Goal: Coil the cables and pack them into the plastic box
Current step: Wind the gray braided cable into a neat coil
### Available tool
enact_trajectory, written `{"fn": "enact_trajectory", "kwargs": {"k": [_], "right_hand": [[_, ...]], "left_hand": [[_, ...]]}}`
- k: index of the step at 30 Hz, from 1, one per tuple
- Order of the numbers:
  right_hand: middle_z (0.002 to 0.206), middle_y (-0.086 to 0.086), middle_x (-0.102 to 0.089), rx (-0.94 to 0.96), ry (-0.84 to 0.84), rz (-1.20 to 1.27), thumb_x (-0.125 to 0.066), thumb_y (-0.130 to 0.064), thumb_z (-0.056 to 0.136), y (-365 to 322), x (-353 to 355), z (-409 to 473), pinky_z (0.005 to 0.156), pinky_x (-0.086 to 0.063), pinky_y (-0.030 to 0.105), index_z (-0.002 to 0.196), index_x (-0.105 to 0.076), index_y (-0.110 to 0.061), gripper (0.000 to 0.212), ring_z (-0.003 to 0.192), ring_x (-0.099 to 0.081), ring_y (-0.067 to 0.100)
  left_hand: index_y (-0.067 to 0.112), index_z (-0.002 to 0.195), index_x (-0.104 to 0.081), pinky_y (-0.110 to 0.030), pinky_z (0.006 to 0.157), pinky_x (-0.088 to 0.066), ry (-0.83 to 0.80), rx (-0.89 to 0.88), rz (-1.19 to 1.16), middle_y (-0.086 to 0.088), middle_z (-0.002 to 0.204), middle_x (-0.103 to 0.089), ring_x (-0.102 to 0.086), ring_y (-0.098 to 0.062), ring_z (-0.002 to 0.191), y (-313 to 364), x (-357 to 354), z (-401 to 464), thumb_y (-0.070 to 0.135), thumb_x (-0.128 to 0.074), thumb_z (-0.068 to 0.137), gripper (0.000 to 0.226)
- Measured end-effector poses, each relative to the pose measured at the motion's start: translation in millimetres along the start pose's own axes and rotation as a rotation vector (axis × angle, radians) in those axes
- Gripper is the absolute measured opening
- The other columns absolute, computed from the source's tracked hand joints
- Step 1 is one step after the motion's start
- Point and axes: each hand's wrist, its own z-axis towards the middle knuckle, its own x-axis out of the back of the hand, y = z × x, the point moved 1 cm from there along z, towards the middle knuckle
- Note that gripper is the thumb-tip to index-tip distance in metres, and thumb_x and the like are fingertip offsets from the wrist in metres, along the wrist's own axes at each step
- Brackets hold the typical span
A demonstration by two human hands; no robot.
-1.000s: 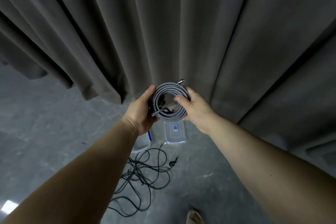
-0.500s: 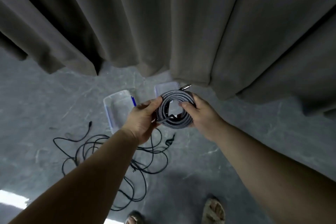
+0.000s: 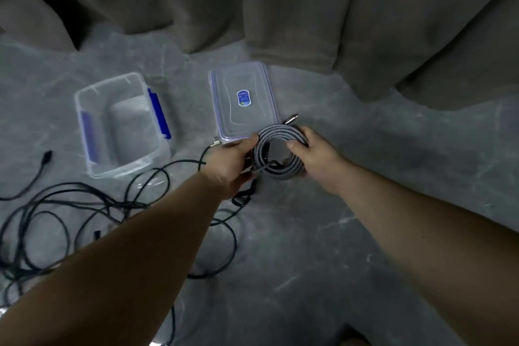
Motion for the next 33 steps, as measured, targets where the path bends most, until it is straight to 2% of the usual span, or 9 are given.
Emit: {"fn": "enact_trajectory", "kwargs": {"k": [2,5,9,14,18,21,24,27,33], "right_hand": [[0.101,-0.001,-0.058,-0.028,-0.014,-0.008,-0.052,-0.015,0.097,30.6,-2.5,18.0,0.094,-0.045,0.038,0.129,-0.046,-0.012,0.033,0.099,-0.054,0.017],[0.105,0.003,-0.057,-0.048,-0.051,-0.051,-0.052,-0.017,0.097,65.8,-6.5,40.2,0.095,-0.041,0.034,0.119,-0.047,-0.015,0.023,0.099,-0.052,0.016],[0.111,0.010,-0.059,-0.075,-0.106,-0.069,-0.051,-0.017,0.098,87.2,-8.8,65.4,0.099,-0.041,0.035,0.122,-0.049,-0.006,0.027,0.103,-0.054,0.018],[0.129,0.018,-0.057,-0.079,-0.132,-0.182,-0.054,-0.040,0.087,117.1,-13.5,96.2,0.106,-0.039,0.048,0.134,-0.045,-0.001,0.061,0.121,-0.053,0.030],[0.105,0.017,-0.067,-0.031,-0.059,-0.254,-0.054,-0.019,0.094,119.4,-16.4,105.0,0.096,-0.047,0.047,0.112,-0.061,-0.002,0.025,0.101,-0.062,0.031],[0.113,0.014,-0.066,0.016,0.044,-0.221,-0.061,-0.019,0.092,118.6,-20.7,103.9,0.098,-0.046,0.041,0.123,-0.057,-0.004,0.035,0.106,-0.061,0.028],[0.120,0.011,-0.064,0.041,0.101,-0.215,-0.065,-0.027,0.089,120.3,-22.8,98.2,0.099,-0.046,0.038,0.132,-0.051,-0.006,0.050,0.110,-0.060,0.023],[0.122,0.009,-0.065,0.065,0.087,-0.221,-0.062,-0.036,0.089,121.6,-22.5,91.3,0.100,-0.045,0.038,0.131,-0.054,-0.008,0.052,0.113,-0.060,0.022],[0.119,0.008,-0.065,0.048,0.012,-0.261,-0.047,-0.041,0.096,122.2,-20.8,84.3,0.101,-0.044,0.039,0.126,-0.057,-0.011,0.044,0.114,-0.058,0.023]], "left_hand": [[0.018,0.087,-0.066,-0.027,0.073,-0.044,0.006,0.016,-0.013,0.007,0.073,-0.070,-0.062,-0.010,0.069,-22.8,1.7,26.5,0.029,-0.059,0.094,0.015],[0.014,0.095,-0.068,-0.024,0.067,-0.050,0.017,0.023,-0.064,0.003,0.076,-0.073,-0.067,-0.012,0.069,-50.2,2.8,56.8,0.029,-0.057,0.096,0.018],[0.006,0.101,-0.068,-0.024,0.058,-0.053,0.113,-0.018,-0.095,-0.007,0.082,-0.073,-0.069,-0.018,0.069,-65.8,1.0,83.7,0.024,-0.056,0.098,0.022],[0.014,0.091,-0.069,-0.027,0.067,-0.056,0.164,-0.064,0.083,-0.007,0.089,-0.073,-0.069,-0.017,0.074,-70.4,2.9,108.3,0.024,-0.056,0.098,0.018],[0.015,0.096,-0.071,-0.029,0.072,-0.055,0.231,-0.076,0.245,-0.004,0.087,-0.070,-0.065,-0.017,0.075,-65.6,3.4,126.1,0.033,-0.059,0.096,0.022],[0.014,0.102,-0.073,-0.033,0.076,-0.058,0.285,-0.109,0.340,-0.001,0.084,-0.070,-0.066,-0.018,0.076,-59.5,5.4,131.5,0.043,-0.061,0.092,0.033],[0.017,0.104,-0.075,-0.041,0.093,-0.054,0.342,-0.207,0.497,-0.004,0.099,-0.075,-0.069,-0.022,0.096,-59.0,9.1,128.9,0.056,-0.062,0.084,0.046],[0.013,0.114,-0.072,-0.029,0.095,-0.048,0.380,-0.315,0.600,-0.006,0.109,-0.073,-0.065,-0.018,0.106,-61.8,10.3,120.1,0.039,-0.056,0.096,0.035],[0.010,0.114,-0.071,-0.029,0.096,-0.051,0.344,-0.343,0.471,0.001,0.101,-0.072,-0.067,-0.012,0.098,-68.6,14.8,108.5,0.030,-0.060,0.096,0.029]]}}
